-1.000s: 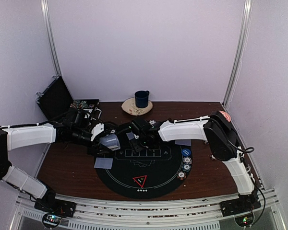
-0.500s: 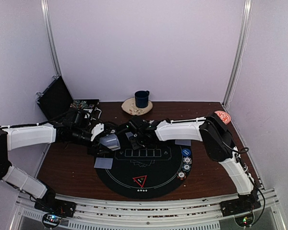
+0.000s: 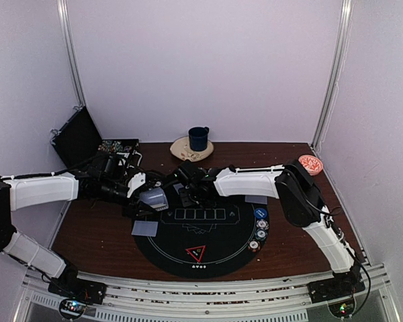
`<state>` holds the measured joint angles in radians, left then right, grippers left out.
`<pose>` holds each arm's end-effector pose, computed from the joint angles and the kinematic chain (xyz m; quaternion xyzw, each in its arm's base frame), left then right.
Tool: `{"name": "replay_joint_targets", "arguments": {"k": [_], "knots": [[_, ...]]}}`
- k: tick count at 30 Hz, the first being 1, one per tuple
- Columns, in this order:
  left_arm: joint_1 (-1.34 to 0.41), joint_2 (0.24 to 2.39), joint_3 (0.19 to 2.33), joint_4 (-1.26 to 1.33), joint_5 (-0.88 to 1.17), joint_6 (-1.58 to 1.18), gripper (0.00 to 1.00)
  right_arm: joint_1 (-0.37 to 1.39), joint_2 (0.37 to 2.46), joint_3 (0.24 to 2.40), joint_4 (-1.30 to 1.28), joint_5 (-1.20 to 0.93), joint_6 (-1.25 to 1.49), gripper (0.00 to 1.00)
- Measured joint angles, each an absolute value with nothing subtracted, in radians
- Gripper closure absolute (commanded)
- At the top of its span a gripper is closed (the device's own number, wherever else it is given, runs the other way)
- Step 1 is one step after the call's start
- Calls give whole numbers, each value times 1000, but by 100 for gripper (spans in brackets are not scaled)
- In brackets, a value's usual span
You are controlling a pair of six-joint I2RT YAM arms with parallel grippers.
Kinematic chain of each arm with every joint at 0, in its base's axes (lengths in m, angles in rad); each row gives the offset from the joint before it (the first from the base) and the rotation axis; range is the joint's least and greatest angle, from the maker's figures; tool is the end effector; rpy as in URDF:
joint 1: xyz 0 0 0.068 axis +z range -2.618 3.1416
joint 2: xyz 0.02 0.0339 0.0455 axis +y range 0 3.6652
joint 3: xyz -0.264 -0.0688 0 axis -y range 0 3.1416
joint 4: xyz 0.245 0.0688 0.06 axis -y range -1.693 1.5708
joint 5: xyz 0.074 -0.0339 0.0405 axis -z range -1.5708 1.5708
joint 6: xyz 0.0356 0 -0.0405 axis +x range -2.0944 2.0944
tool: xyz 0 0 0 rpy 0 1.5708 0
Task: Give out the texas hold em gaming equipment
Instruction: Move the poker card to the dealer area.
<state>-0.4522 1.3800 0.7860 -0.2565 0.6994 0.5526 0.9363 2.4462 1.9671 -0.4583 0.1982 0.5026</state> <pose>0.2358 -0.1400 0.2092 0.5292 0.7124 -0.3036 0.3468 0.3211 0.4245 0.1352 -0.1734 0.9301 0.1335 0.2951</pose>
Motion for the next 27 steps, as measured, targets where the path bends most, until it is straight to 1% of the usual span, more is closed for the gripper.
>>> {"name": "replay_joint_targets", "arguments": {"k": [9, 13, 20, 22, 27], "knots": [[-452, 1380, 786, -257, 699, 553, 97, 940, 2458, 1981, -449, 219, 557, 50], [-452, 1380, 786, -257, 699, 553, 97, 944, 2482, 2014, -453, 246, 587, 52], [-452, 1380, 786, -257, 699, 553, 97, 945, 2523, 2084, -458, 278, 638, 52], [-452, 1380, 788, -256, 699, 553, 97, 945, 2534, 2098, -454, 289, 655, 51], [-452, 1380, 791, -256, 699, 552, 97, 945, 2561, 2144, -452, 309, 680, 44]]}}
